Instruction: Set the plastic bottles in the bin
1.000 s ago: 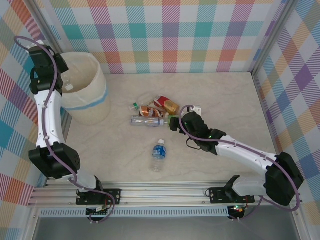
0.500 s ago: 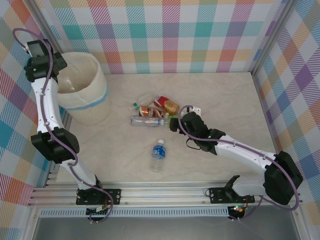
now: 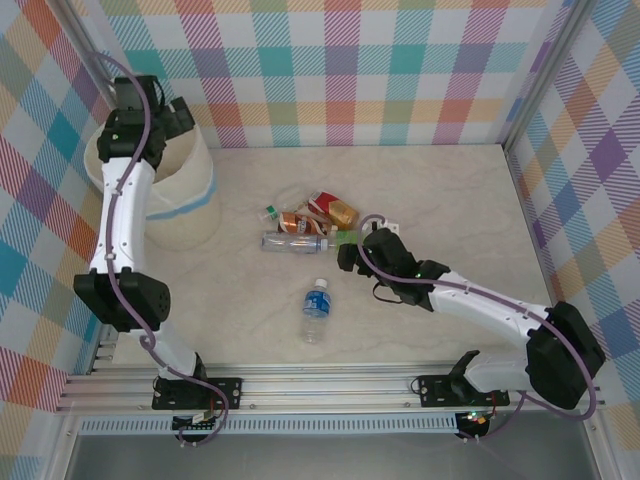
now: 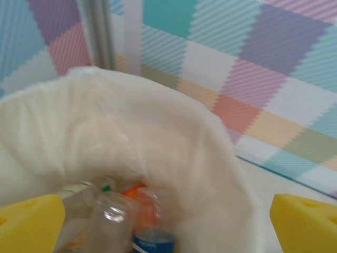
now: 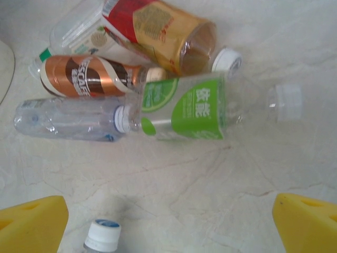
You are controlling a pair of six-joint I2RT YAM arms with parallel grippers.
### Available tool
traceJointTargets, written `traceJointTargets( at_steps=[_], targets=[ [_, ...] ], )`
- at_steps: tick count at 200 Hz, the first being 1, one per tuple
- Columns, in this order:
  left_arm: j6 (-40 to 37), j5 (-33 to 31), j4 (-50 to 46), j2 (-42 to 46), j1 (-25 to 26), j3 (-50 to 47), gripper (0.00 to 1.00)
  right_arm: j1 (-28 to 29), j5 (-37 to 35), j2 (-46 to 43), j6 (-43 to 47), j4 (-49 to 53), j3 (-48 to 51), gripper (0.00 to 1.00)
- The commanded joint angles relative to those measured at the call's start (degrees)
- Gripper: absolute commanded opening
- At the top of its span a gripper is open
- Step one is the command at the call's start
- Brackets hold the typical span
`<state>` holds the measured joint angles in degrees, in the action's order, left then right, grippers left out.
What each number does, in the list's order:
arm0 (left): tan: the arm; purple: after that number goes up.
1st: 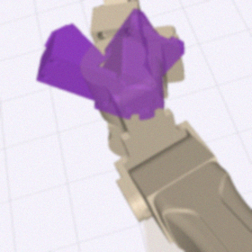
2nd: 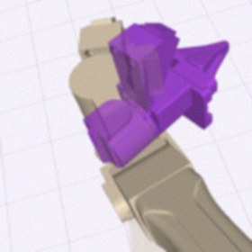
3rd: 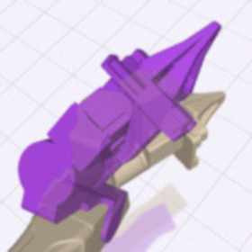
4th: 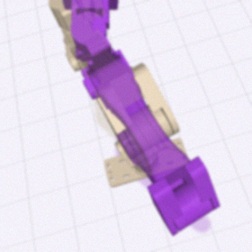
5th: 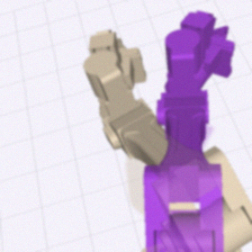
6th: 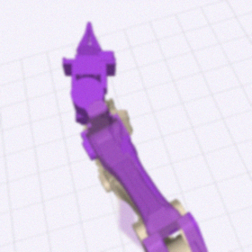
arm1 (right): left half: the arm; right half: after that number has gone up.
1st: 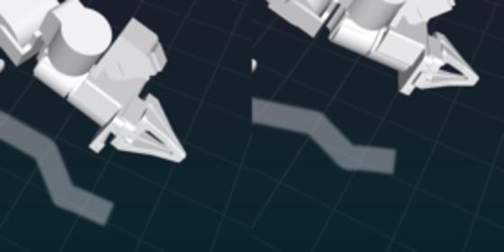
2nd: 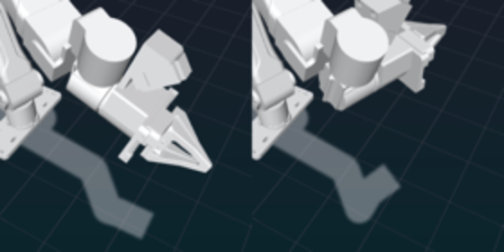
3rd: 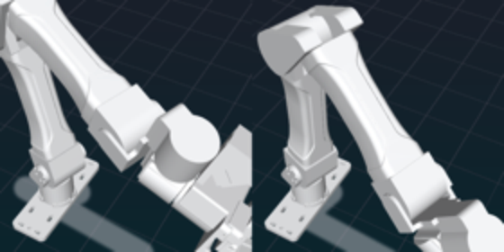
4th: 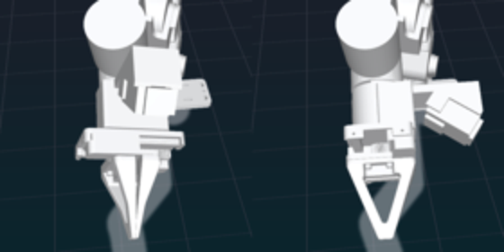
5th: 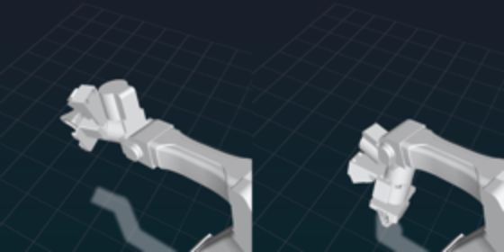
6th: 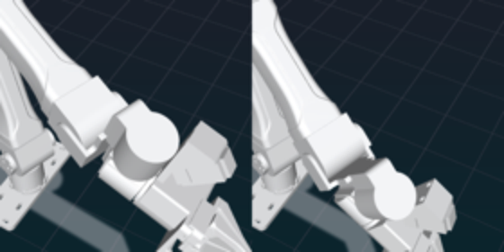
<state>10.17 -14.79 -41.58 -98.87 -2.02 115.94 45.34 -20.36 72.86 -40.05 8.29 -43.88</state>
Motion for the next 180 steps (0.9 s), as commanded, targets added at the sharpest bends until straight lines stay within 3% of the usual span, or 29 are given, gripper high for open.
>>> traceJointTargets(
  at_steps=[1,45,95,150,180],
  targets=[
    [4.61,1.23,4.88,5.92,2.55,-6.41,1.00,-0.28,3.59,1.06,-4.08,1.40,0.48,1.00],
    [9.81,6.25,10.72,14.76,8.16,-19.56,1.00,-0.17,4.71,1.40,-6.09,1.10,0.83,1.00],
    [12.71,7.59,16.61,28.17,16.41,-37.69,1.00,-0.17,3.80,2.19,-6.88,1.16,-0.40,1.00],
    [15.34,4.54,10.33,35.82,29.35,-51.43,1.00,-0.17,2.98,0.84,-9.16,-2.60,1.93,1.00],
    [20.02,8.75,11.11,36.76,34.51,-58.11,1.00,-0.17,3.33,0.24,-10.65,-2.44,2.21,1.00]
  ],
)
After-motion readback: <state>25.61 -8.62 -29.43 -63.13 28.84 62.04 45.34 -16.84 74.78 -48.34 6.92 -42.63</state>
